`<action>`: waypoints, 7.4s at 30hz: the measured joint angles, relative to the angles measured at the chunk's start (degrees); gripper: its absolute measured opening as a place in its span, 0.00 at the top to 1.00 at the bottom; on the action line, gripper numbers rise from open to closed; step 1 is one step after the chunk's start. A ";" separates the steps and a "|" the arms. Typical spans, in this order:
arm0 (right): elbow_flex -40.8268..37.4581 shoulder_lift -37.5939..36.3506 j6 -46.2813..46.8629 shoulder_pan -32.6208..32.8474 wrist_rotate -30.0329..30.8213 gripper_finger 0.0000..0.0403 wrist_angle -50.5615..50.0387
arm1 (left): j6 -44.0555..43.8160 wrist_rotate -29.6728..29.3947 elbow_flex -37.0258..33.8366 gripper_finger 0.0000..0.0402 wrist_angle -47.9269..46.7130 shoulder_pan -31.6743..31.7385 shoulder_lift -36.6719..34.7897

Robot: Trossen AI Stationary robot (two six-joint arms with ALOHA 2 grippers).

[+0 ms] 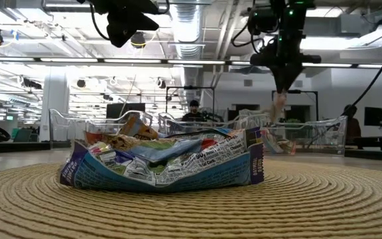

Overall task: Pick and place Granola Bars by type
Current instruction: Put the red granola bar into the right transparent bin

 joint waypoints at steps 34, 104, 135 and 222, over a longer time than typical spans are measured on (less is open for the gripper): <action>-6.59 0.09 -12.08 49.10 -20.81 0.66 14.33 | -12.46 6.85 4.15 0.66 -2.34 -13.30 11.60; -9.94 0.09 -7.45 59.69 -13.36 0.66 23.21 | -9.55 -0.42 18.62 0.58 -5.03 -19.07 39.48; -9.92 0.09 -7.56 59.41 -13.32 0.66 25.23 | -9.03 0.21 19.26 0.58 -5.70 -17.70 43.84; -10.44 -0.07 12.64 50.01 -5.35 0.60 36.25 | -30.15 -22.73 23.23 1.00 -21.35 -13.80 25.30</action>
